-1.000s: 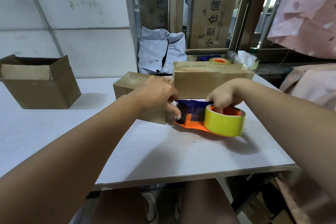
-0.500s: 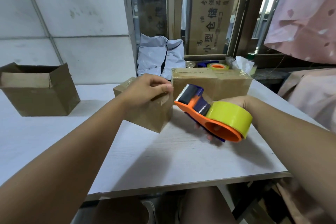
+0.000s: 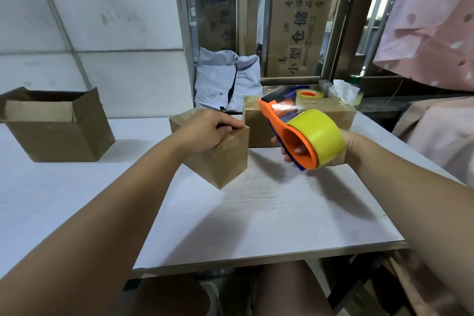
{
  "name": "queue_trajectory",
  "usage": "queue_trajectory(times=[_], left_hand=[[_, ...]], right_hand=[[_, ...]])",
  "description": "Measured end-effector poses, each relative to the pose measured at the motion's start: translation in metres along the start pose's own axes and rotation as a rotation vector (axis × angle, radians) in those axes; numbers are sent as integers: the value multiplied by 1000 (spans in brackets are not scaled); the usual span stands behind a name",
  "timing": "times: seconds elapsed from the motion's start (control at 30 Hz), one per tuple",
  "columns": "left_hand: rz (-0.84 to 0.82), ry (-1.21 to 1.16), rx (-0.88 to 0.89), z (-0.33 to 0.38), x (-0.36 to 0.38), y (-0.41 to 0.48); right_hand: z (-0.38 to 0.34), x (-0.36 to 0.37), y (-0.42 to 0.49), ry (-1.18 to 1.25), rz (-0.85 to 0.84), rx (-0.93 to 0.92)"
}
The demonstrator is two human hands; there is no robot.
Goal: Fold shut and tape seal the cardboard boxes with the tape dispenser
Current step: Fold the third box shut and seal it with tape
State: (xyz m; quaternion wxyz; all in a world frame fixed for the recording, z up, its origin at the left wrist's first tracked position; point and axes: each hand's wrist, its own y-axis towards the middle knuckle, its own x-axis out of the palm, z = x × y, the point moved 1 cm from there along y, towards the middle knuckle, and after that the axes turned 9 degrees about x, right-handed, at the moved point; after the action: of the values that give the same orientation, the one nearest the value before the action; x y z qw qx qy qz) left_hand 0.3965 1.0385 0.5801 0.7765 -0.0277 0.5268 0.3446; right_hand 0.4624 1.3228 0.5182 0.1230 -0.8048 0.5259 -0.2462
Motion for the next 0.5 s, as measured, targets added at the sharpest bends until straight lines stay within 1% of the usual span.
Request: queue_trajectory(times=[0.03, 0.07, 0.13, 0.2, 0.23, 0.33, 0.4, 0.47, 0.5], left_hand=[[-17, -17, -7, 1, -3, -2], [-18, -29, -16, 3, -5, -2], [44, -42, -49, 8, -6, -3], [139, 27, -112, 12, 1, -8], [150, 112, -122, 13, 5, -10], [34, 377, -87, 12, 15, -19], [1, 489, -28, 4, 12, -22], [-30, 531, -6, -5, 4, -24], [-31, 491, -20, -7, 1, -25]], right_hand=[[-5, 18, 1, 3, 55, -12], [-8, 32, -6, 5, 45, -40], [-8, 48, -16, 11, 164, -121], [-8, 57, -20, 41, 186, -183], [-8, 61, -22, 36, 198, -191], [-13, 62, -10, 52, 355, -183], [-15, 64, -7, 74, 492, -192], [-19, 69, -4, 65, 584, -205], [-19, 70, -1, 53, 627, -212]])
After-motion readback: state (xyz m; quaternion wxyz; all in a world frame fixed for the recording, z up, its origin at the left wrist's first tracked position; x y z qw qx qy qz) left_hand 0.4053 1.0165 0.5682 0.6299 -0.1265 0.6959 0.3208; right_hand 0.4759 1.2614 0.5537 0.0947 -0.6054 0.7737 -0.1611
